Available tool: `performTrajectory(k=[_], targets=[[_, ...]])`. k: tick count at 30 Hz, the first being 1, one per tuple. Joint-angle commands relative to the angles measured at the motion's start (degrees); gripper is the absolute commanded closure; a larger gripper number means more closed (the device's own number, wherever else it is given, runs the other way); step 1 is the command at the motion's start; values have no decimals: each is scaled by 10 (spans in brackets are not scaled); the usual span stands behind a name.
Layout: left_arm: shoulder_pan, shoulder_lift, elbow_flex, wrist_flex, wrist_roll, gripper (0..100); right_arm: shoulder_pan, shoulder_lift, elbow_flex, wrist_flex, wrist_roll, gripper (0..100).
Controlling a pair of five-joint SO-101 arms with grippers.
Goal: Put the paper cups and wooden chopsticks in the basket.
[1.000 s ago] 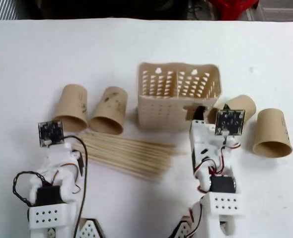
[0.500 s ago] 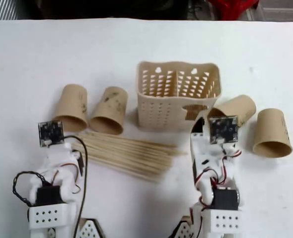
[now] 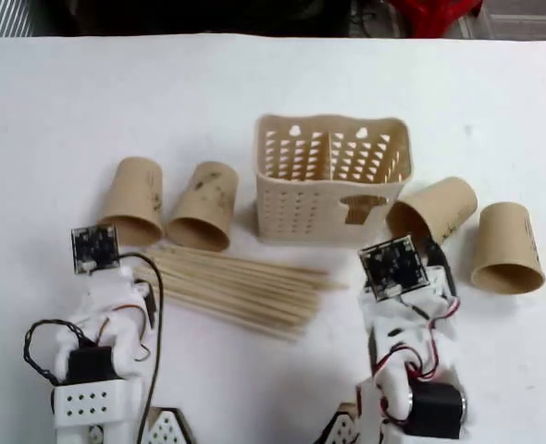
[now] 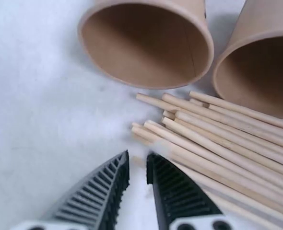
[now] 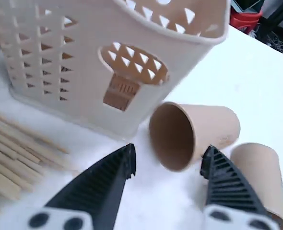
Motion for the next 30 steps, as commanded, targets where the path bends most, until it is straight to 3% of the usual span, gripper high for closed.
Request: performTrajectory(k=[1,7,10,21,25,30], targets=[[-1,-5,-3,3,4,915,129,-1,-27,12,125,766],[-1,-5,-3,3,4,915,302,-4,-24,0,429,765],[-1,-5,-3,3,4,915,363,-6,-23,-14,521,765],[-1,-5,-3,3,4,915,453,-7,135,-263,703,766],[-1,-5,-3,3,4,915,450,-7,193,-334,717,765],[-1,-5,-3,3,4,915,428,-6,222,-340,716,765]])
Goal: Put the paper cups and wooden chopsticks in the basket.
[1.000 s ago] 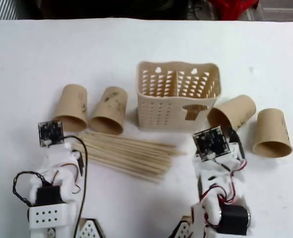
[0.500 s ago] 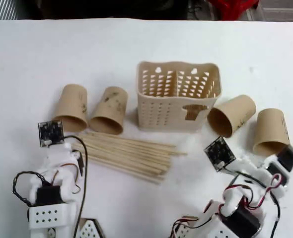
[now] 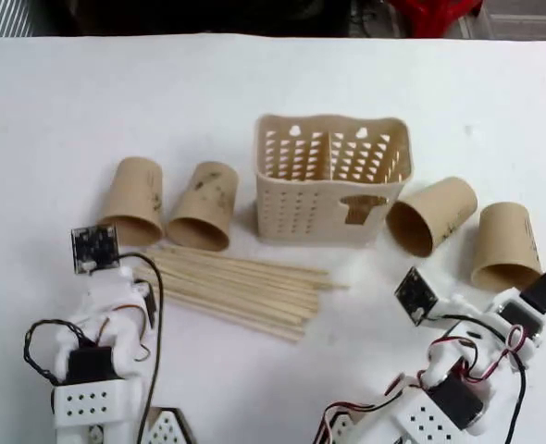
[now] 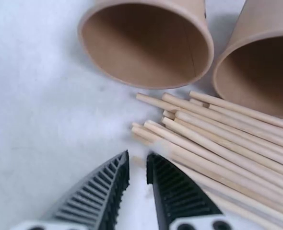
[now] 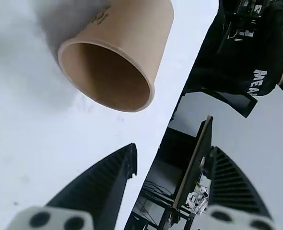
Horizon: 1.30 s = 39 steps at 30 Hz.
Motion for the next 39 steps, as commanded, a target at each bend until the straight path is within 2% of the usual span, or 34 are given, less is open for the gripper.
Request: performTrajectory(k=[1,8,13,17,24,29,32,36,39], targets=[[-1,-5,-3,3,4,915,-16,-11,8,-20,8,765],[-1,-5,-3,3,4,915,-36,-7,20,-19,5,768],[-1,-5,-3,3,4,915,-60,-7,23,-18,-28,768],[-1,-5,-3,3,4,915,-57,-7,13,34,-29,768],[0,-5,-3,3,4,915,-58,-7,-43,144,-133,769],[0,-5,-3,3,4,915,-71,11,-164,298,-224,769],[0,-5,-3,3,4,915,-88,80,-258,357,-284,769],[0,-5,-3,3,4,915,-89,226,-378,356,-377,769],[0,-5,-3,3,4,915,-104,355,-435,336,-388,769]])
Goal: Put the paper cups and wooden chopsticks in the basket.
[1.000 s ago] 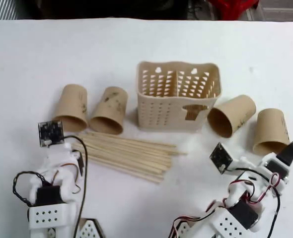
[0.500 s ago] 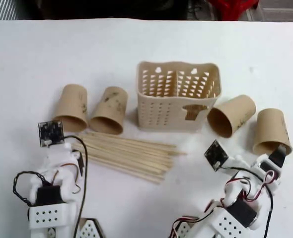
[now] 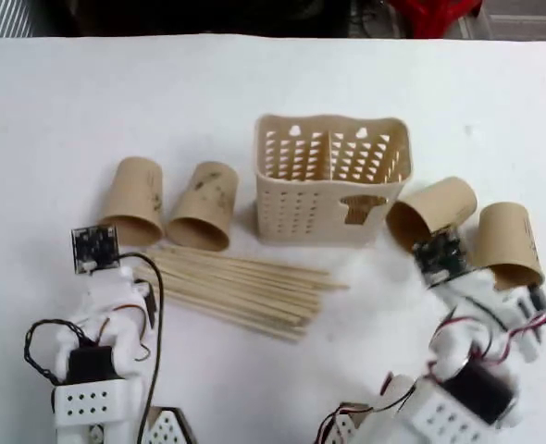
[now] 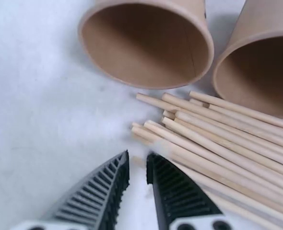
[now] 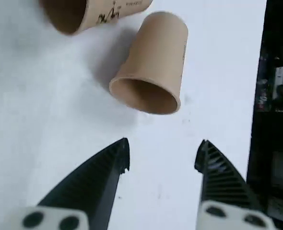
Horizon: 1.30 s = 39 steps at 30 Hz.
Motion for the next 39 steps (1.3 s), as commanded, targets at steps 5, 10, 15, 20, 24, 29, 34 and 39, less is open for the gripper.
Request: performTrajectory(k=[5,10,15,20,24,29,34,39], targets=[[0,-5,-3,3,4,915,-10,300,-121,-118,97,769],[0,-5,-3,3,4,915,57,304,-120,-172,233,789],[0,-5,-3,3,4,915,74,322,-81,-230,295,733],[0,-5,-3,3,4,915,71,334,-29,-296,302,645],[0,-5,-3,3,4,915,53,349,10,-330,311,657],[0,-5,-3,3,4,915,46,383,26,-384,309,658],[0,-5,-3,3,4,915,43,439,25,-458,272,659],[0,-5,-3,3,4,915,31,506,24,-547,235,736]])
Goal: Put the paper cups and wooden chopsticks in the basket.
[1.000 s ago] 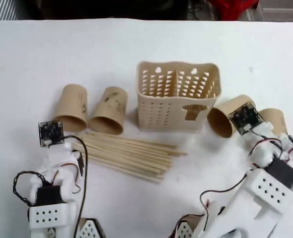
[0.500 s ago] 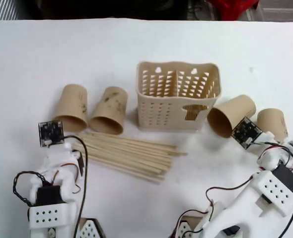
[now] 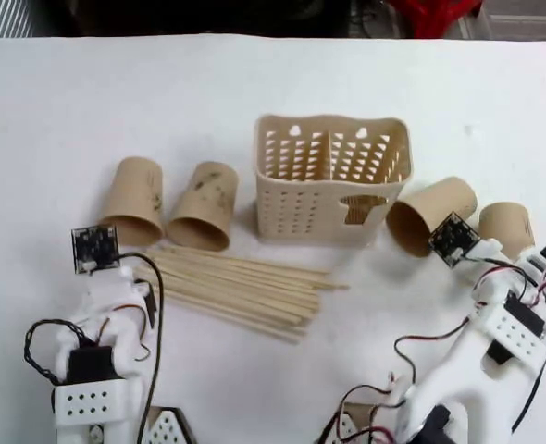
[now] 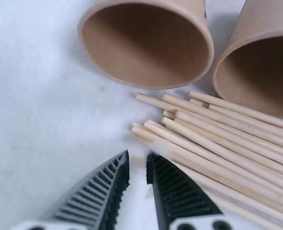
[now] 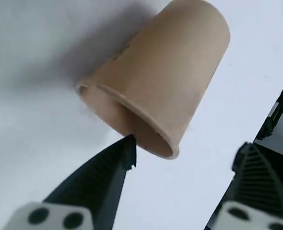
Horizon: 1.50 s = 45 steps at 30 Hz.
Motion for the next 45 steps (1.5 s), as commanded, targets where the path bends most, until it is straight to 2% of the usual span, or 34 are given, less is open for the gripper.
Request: performTrajectory(k=[1,8,14,16,21,26,31,36,45], targets=[[0,-5,-3,3,4,915,-11,37,-4,-85,-35,756],[0,-5,-3,3,4,915,-7,46,-4,-106,-47,837],[0,-5,-3,3,4,915,-6,46,-4,-103,-47,988],[0,-5,-3,3,4,915,0,46,-4,-103,-50,971],[0,-5,-3,3,4,915,16,46,-19,-94,-117,983],[0,-5,-3,3,4,915,32,46,-80,22,-133,983],[0,-5,-3,3,4,915,51,46,-210,204,-236,982],[0,-5,-3,3,4,915,53,46,-315,362,-306,982],[0,-5,-3,3,4,915,50,46,-443,439,-425,982]])
